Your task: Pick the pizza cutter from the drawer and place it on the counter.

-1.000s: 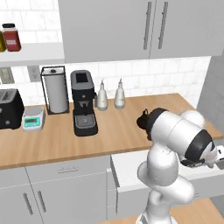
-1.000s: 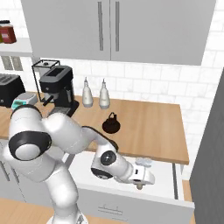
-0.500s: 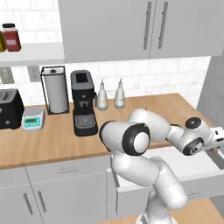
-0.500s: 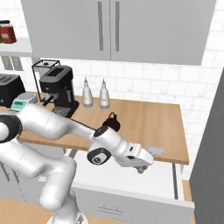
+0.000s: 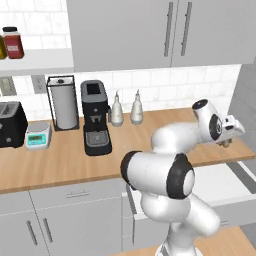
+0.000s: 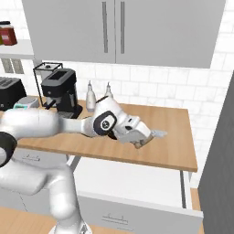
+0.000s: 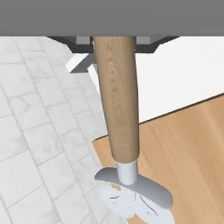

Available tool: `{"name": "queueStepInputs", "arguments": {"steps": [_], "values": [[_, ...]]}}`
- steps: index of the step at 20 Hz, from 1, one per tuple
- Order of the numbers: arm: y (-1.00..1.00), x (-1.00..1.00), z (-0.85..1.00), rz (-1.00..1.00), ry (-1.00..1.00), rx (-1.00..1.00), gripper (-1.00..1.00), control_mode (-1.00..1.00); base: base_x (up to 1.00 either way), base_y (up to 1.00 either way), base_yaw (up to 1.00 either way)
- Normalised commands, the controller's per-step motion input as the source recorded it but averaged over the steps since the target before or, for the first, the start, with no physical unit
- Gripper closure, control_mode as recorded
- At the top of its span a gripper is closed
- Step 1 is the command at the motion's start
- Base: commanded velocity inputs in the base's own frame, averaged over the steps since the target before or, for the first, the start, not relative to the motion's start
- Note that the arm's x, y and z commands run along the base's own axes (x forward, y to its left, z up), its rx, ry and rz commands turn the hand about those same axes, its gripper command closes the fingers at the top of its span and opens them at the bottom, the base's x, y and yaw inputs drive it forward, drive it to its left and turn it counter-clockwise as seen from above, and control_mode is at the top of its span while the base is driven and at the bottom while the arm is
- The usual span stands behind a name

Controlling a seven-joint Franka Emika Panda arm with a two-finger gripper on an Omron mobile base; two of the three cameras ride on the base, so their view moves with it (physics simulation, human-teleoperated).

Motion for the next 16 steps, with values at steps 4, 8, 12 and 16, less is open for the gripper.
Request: {"name": "queueStepInputs", "arguments": {"steps": [4, 8, 12, 16], "values": [[0.22, 0.87, -0.32, 0.06, 0.1, 0.17, 1.0, -1.0, 0.0, 0.0, 0.0], [0.19, 0.87, -0.26, 0.04, 0.02, 0.16, 1.0, -1.0, 0.0, 0.0, 0.0], [0.01, 0.75, -0.59, 0.05, -0.06, 0.14, 1.0, -1.0, 0.0, 0.0, 0.0], [-0.36, 0.31, -0.81, 0.0, -0.15, 0.13, 1.0, -1.0, 0.0, 0.0, 0.0]]}}
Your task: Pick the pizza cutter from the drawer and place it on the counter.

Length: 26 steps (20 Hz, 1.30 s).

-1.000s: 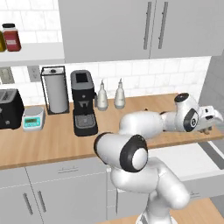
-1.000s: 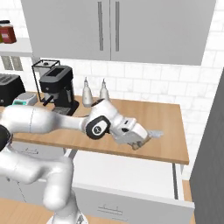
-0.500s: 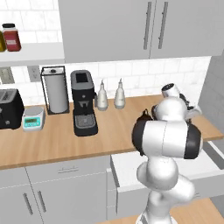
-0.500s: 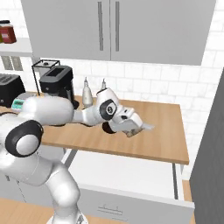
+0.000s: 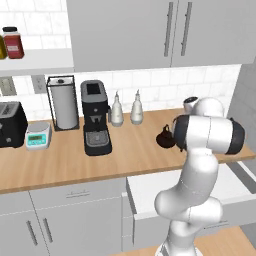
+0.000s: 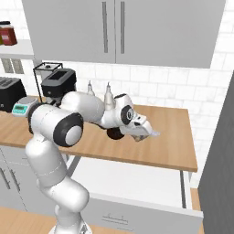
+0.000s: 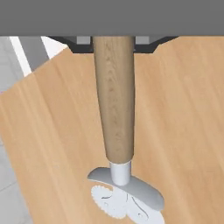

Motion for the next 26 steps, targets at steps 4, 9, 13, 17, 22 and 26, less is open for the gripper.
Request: {"name": "queueStepInputs", "arguments": {"steps": [4, 9, 13, 17, 22, 26], "values": [[-0.38, 0.25, -0.71, 0.0, -0.16, 0.09, 1.0, -1.0, 0.0, 0.0, 0.0], [-0.18, 0.29, -0.23, 0.0, -0.03, 0.01, 1.0, -1.0, 0.0, 0.0, 0.0], [-0.02, 0.39, -0.33, 0.0, -0.02, 0.0, 1.0, -1.0, 0.0, 0.0, 0.0], [-0.01, 0.33, -0.39, 0.0, -0.02, 0.0, 1.0, -1.0, 0.0, 0.0, 0.0], [0.0, 0.21, -0.29, 0.0, 0.0, 0.0, 1.0, -1.0, 0.0, 0.0, 0.0], [0.0, 0.02, 0.0, 0.0, 0.0, 0.0, -1.0, -1.0, 0.0, 0.0, 0.0]]}}
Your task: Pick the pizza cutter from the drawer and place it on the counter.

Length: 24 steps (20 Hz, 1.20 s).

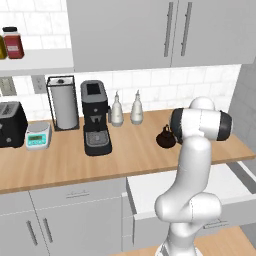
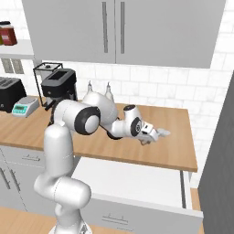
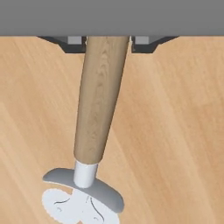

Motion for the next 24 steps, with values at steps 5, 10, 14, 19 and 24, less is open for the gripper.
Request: {"name": "queueStepInputs", "arguments": {"steps": [5, 10, 14, 19, 24], "values": [[0.0, 0.0, 0.0, 0.0, 0.0, 0.0, -1.0, -1.0, 0.0, 0.0, 0.0], [0.13, -0.13, 0.37, 0.0, -0.05, 0.0, -1.0, -1.0, 0.0, 0.0, 0.0], [0.51, -0.63, 0.69, 0.0, -0.07, 0.0, -1.0, -1.0, 0.0, 0.0, 0.0], [0.74, -1.0, 0.42, 0.0, -0.04, -0.02, -1.0, -1.0, 0.0, 0.0, 0.0], [0.76, -1.0, 0.19, 0.0, 0.0, -0.01, -1.0, -1.0, 0.0, 0.0, 0.0]]}}
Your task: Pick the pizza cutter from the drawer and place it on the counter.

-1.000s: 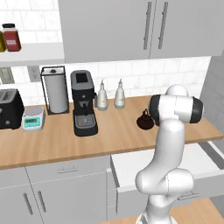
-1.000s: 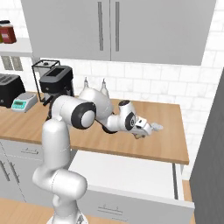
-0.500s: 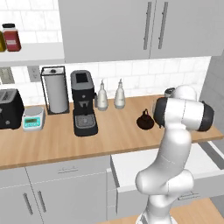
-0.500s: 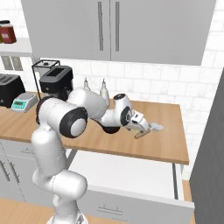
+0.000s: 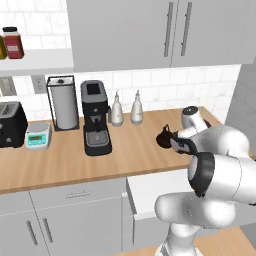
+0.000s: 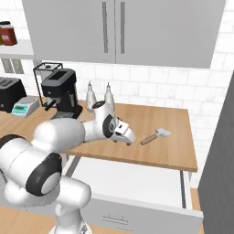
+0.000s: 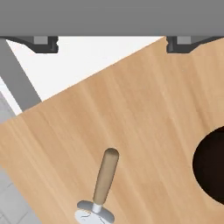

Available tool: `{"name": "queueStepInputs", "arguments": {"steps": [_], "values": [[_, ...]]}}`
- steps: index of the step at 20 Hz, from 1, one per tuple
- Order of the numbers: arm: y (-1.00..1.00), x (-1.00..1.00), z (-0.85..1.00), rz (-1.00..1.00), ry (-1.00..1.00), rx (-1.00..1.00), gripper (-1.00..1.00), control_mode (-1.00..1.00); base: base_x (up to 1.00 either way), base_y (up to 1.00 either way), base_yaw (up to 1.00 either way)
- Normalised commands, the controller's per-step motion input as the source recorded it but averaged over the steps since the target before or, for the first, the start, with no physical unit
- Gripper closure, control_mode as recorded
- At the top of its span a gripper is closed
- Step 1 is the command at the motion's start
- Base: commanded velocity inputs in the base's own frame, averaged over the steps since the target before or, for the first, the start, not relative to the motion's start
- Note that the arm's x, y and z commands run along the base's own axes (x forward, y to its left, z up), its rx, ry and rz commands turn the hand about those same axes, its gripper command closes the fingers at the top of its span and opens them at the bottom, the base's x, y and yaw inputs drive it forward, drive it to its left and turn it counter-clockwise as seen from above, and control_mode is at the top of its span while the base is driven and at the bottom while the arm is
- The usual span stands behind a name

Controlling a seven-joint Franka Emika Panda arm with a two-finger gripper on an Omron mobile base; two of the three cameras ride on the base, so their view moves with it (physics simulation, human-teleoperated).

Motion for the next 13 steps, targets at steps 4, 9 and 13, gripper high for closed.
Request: {"name": "queueStepInputs", "arguments": {"steps": [4, 9, 13], "values": [[0.71, -0.84, 0.5, 0.02, 0.02, 0.0, -1.0, -1.0, 0.0, 0.0, 0.0], [0.52, -0.31, 0.59, 0.02, 0.0, 0.05, -1.0, -1.0, 0.0, 0.0, 0.0], [0.14, -0.03, 0.83, 0.01, 0.0, 0.1, -1.0, -1.0, 0.0, 0.0, 0.0]]}}
